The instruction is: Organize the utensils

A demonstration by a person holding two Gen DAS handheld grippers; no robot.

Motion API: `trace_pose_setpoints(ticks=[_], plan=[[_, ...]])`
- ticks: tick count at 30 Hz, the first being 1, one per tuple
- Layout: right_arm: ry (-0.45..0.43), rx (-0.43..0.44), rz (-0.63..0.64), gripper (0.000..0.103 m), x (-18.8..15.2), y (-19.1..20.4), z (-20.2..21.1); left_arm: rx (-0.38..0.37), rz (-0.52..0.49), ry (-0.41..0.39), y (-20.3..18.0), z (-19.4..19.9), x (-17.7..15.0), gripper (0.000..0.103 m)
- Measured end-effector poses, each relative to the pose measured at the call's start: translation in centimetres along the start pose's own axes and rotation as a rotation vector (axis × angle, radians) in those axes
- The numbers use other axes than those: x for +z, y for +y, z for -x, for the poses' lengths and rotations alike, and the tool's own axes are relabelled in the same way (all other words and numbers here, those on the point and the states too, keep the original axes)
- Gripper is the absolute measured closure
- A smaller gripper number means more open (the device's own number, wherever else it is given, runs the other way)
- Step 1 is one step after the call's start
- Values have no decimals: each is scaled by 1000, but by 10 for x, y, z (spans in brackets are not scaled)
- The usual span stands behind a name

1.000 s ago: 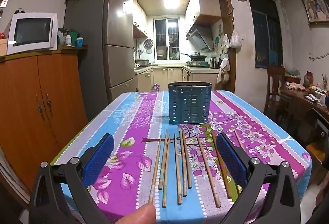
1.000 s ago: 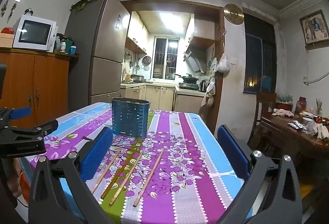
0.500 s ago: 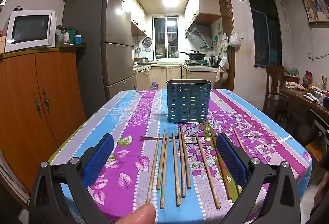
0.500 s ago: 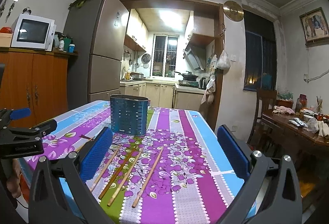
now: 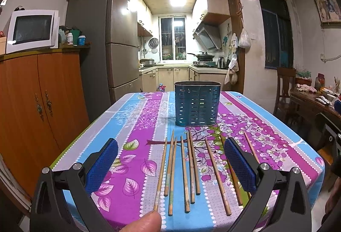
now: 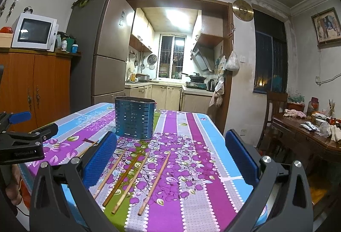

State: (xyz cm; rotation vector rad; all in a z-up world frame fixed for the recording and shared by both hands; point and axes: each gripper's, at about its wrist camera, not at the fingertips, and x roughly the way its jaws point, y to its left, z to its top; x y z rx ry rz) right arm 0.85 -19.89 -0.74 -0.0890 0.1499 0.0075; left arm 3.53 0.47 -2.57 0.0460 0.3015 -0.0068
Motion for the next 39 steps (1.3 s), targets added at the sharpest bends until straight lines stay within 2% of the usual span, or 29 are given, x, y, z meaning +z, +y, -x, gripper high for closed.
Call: trace_pose_setpoints(ticks=[20,27,39], plan=[[4,6,-3,5,2,1,-1,8,-15,-7,0,1,3,3],[5,15,-3,5,1,0,-3,13,-32,-42,-2,3,4,3],[0,3,3,5,1,1,-3,-3,-23,3,1,-3,4,3]])
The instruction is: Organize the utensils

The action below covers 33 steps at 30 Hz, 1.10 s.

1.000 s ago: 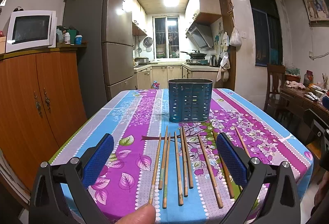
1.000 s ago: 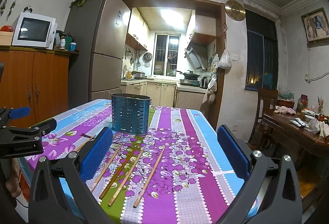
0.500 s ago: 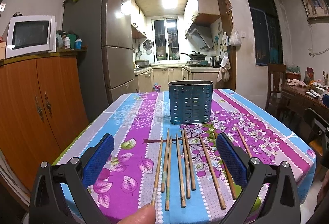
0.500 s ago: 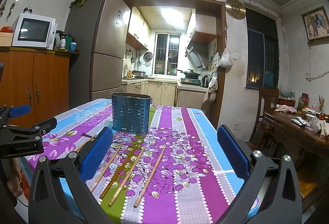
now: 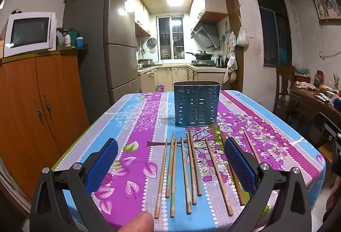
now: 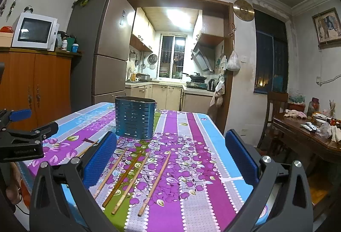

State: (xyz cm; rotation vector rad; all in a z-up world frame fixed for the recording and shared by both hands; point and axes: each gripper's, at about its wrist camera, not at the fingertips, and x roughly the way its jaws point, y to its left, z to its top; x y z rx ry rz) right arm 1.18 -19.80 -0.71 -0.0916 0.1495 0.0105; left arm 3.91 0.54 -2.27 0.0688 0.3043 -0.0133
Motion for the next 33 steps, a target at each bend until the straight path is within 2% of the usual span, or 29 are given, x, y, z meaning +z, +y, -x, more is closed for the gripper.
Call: trace_pose_setpoints(ticks=[11,15,17,19,22,23,25,29,31,33], plan=[[8,10,5,5,-1,3,-4,3,-9,8,0,-7,-1,3],[25,62,-18,5,-9,-3,-6,29,-13,9,14,-13,-9,3],[63,90,-17,18,-19,-5,-7,67,-14,14,30,-18,-21,3],[145,128,-17,44,-39,-3,-11,96,-11,31,49,-24,-35,4],[253,186,-25,59,-73,6,-18,99,8,84,77,-33,-67,6],[290,209,-31,61,-83,11,-22,91,13,97,82,-34,-74,11],[328,235,-28,71,-97,21,-28,61,19,114,87,-35,-88,16],[354,213,-30,76,-109,31,-41,23,18,117,89,-32,-105,20],[364,193,-22,76,-115,31,-47,2,22,120,88,-32,-109,25],[359,186,-22,77,-115,30,-48,-33,23,127,86,-35,-112,37]])
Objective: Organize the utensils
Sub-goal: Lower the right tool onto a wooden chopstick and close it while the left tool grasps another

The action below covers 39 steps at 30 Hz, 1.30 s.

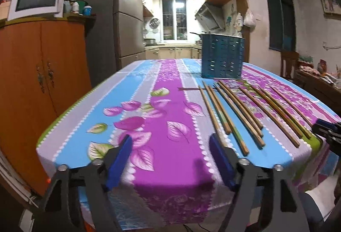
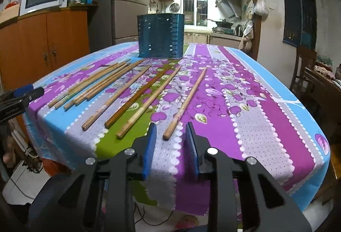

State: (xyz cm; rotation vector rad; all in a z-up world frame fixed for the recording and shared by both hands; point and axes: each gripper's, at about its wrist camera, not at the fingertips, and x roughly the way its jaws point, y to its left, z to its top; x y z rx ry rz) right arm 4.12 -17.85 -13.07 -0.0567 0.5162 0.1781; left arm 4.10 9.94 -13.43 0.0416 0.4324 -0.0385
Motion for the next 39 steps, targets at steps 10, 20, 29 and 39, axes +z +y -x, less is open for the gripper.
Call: trace_pose_setpoints(ticks=[10,20,29,39], plan=[[-1,-6,-13,87,2,-4,-4,-160,-54,-6,-31,6,-6,50],[-12,-41,-34,87,0,-4,-3,-148,-82,11,-39,-13,-12,83],[-56,-99,-41,87,-8,5,-2,-124,-71,-44,-41,-10,-21,83],[-86,-77,-88,97,-4,-3,10,-109,-52,-60,-40,-6,-20,95]])
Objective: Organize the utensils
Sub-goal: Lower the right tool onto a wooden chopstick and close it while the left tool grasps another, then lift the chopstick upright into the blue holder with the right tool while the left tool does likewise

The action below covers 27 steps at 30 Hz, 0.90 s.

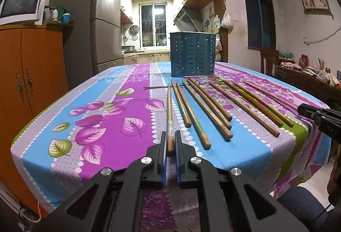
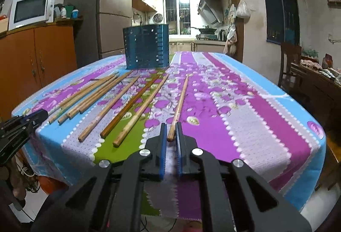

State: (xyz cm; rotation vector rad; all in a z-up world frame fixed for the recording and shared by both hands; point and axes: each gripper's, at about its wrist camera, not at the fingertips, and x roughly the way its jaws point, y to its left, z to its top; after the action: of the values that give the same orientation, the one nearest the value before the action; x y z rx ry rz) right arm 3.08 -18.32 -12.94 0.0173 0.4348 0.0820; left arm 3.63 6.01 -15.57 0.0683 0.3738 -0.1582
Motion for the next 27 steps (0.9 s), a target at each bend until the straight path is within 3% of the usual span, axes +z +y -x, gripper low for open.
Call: trace_pose_setpoints(ticks=[6,13,18,27], plan=[[-90,-8,40,98,29,-3,33,-3,0,-105,4,33,36,95],[-232,15,139,98,104,-8,61,-15,-37,-281,8,52,131,95],[-189,89,201,98,160,-11,35,-44,-43,-245,9,16,191,95],[-99,173,198,98,227,-23,-16,-60,-43,-190,15,-20,249,95]])
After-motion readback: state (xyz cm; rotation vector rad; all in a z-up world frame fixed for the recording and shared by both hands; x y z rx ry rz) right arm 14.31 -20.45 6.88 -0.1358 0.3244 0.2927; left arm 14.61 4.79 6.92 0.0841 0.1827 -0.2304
